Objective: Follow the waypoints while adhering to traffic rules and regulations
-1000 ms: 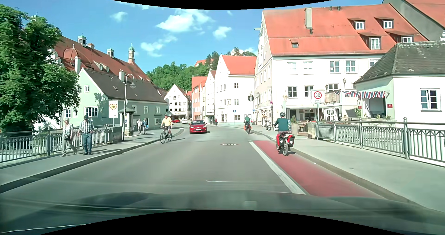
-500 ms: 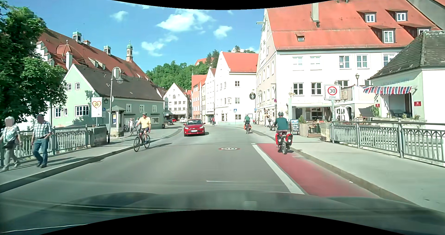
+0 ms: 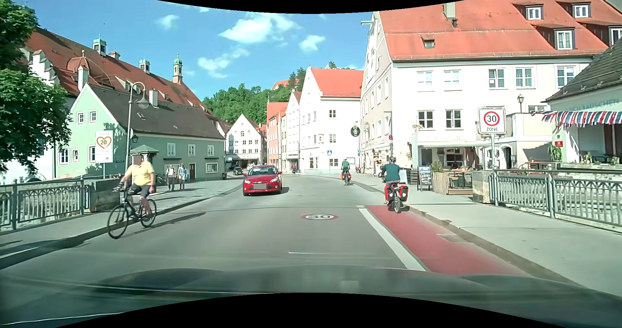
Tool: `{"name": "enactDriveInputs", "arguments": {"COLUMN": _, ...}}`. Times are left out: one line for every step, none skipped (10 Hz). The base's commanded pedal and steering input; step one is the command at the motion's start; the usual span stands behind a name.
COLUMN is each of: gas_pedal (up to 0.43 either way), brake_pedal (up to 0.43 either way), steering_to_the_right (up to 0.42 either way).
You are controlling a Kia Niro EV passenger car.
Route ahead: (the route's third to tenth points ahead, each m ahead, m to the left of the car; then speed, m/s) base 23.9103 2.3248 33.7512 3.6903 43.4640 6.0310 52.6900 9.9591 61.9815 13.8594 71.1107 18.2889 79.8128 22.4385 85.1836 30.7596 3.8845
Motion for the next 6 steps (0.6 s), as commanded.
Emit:
{"name": "enactDriveInputs", "arguments": {"gas_pedal": 0.000, "brake_pedal": 0.085, "steering_to_the_right": -0.002}}
{"name": "enactDriveInputs", "arguments": {"gas_pedal": 0.000, "brake_pedal": 0.091, "steering_to_the_right": -0.001}}
{"name": "enactDriveInputs", "arguments": {"gas_pedal": 0.000, "brake_pedal": 0.091, "steering_to_the_right": 0.002}}
{"name": "enactDriveInputs", "arguments": {"gas_pedal": 0.000, "brake_pedal": 0.091, "steering_to_the_right": 0.005}}
{"name": "enactDriveInputs", "arguments": {"gas_pedal": 0.000, "brake_pedal": 0.091, "steering_to_the_right": 0.006}}
{"name": "enactDriveInputs", "arguments": {"gas_pedal": 0.000, "brake_pedal": 0.098, "steering_to_the_right": 0.006}}
